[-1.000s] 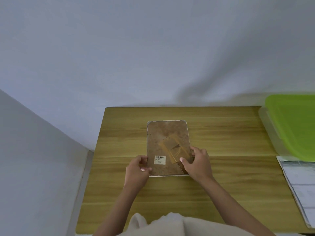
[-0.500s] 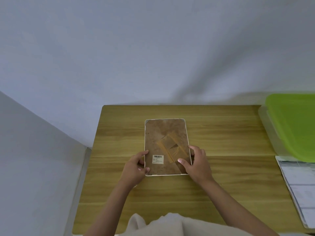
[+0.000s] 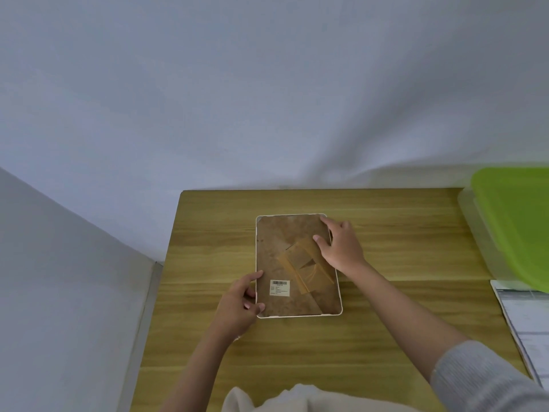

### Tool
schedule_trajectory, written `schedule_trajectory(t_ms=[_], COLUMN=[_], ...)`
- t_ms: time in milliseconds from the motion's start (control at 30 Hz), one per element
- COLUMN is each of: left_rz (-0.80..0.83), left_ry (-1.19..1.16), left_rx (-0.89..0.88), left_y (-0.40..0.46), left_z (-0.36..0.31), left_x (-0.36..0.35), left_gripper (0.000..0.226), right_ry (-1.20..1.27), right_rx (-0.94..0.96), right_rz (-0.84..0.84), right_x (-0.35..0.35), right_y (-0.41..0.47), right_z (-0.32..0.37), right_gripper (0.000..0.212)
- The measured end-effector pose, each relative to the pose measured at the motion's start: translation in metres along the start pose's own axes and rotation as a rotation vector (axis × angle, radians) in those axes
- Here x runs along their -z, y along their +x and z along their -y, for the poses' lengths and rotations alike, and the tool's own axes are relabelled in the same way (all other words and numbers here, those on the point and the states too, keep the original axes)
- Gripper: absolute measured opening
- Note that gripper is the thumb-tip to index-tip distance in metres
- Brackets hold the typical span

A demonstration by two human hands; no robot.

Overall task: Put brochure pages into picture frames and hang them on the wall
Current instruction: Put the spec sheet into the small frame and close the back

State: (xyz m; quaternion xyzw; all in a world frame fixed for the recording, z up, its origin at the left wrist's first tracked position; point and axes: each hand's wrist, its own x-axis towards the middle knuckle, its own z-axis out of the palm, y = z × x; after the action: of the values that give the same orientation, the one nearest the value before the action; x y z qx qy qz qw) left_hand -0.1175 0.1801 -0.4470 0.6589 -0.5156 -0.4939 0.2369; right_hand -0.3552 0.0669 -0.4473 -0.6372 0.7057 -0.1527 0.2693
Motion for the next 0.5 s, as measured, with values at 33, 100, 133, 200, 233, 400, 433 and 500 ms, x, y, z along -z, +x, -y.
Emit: schedule_trajectory(t_ms=[33,100,133,200,233,400,433,500], left_rz=[-0.002,-0.009,-0.01,-0.007,-0.003,0.003,0.002,-0.005], left_ry=[0.001,0.008,0.012,0.009,0.008,0.021,0.022,0.026], left_rx=[-0.004,-0.012,-0.015,-0.012,-0.009,-0.012,-0.01,-0.006], left_y=[0.0001,0.0012,0.0019,0.0023,0.002,0.0018,0.0016,0.001], left_z=[0.0001,0.0004,0.0005,0.0015,0.0023,0.0034,0.0034,0.0037], left_x=[0.0001,0.0009,0.0014,0.0018,0.0021,0.0024,0.0022,0.0015], left_gripper=[0.065,0.065,0.065,0.065,0.064,0.064,0.064,0.065], right_ry=[-0.01,-0.033,-0.049,-0.076,-0.086,-0.104,-0.104,-0.106], right_rx=[0.003,0.017,0.025,0.03,0.029,0.032,0.031,0.029], right_rz=[-0.005,-0.023,-0.03,-0.024,-0.015,-0.008,-0.014,-0.025], right_x=[-0.0012,-0.0041,-0.0054,-0.0065,-0.0066,-0.0065,-0.0073,-0.0098], right_y=[0.003,0.0049,0.005,0.0049,0.0051,0.0055,0.0047,0.0022], right_z=[0.0,-0.0017,-0.0028,-0.0045,-0.005,-0.0093,-0.0099,-0.0093], right_gripper=[0.055,0.054,0.053,0.053,0.053,0.053,0.053,0.053])
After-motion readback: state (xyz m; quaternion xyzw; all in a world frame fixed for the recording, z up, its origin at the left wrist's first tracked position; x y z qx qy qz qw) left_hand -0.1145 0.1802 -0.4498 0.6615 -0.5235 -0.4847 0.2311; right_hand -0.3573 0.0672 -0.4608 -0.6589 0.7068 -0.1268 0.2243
